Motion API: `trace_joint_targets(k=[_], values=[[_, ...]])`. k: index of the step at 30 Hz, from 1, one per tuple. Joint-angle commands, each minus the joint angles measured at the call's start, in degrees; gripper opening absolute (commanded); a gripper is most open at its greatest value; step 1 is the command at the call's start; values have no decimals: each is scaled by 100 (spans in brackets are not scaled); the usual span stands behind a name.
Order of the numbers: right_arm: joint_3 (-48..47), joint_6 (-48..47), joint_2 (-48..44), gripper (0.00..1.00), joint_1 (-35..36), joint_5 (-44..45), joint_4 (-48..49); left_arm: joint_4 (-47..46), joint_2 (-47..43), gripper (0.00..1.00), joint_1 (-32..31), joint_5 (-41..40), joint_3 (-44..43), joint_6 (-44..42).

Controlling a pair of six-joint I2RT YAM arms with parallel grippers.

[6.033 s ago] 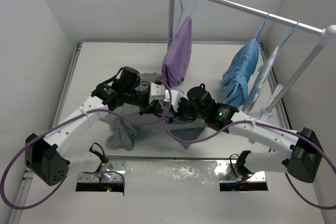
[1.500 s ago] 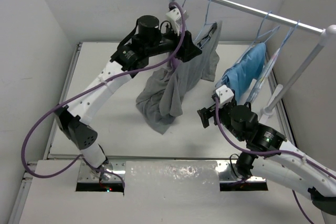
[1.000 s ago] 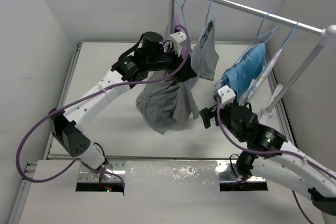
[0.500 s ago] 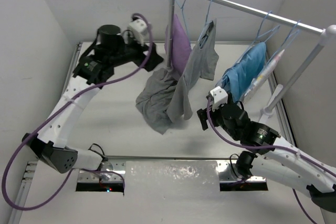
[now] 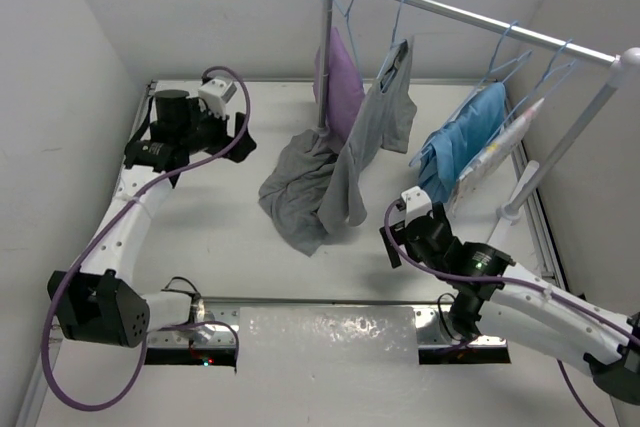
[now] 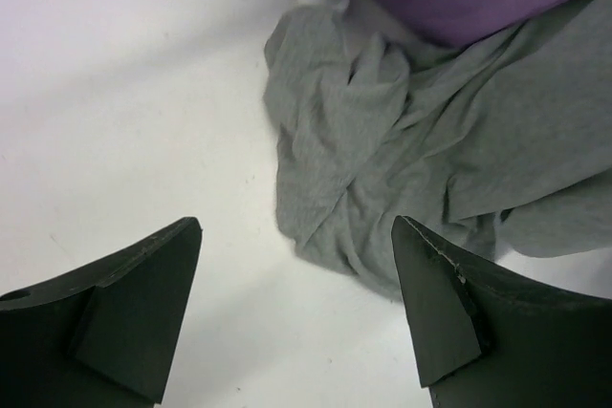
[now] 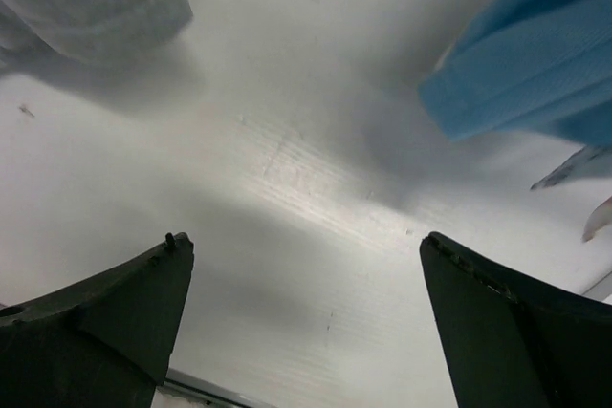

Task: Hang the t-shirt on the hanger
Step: Reset both arms

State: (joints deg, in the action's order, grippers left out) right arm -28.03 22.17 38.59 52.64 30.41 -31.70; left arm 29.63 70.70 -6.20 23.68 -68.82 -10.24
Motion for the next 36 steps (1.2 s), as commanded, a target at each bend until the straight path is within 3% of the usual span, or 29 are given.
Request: trace_joint_targets(k=[1,14,36], values=[[219,471,79,99,9,0,32,-623,-135,78,267,129,447,-39],[659,534,-123,99,9,-71,235,-1301,295,78,857,-513,1836,-804],[641,816,368,99,9,607,111,-1715,770,78,866,-312,2276,-848]])
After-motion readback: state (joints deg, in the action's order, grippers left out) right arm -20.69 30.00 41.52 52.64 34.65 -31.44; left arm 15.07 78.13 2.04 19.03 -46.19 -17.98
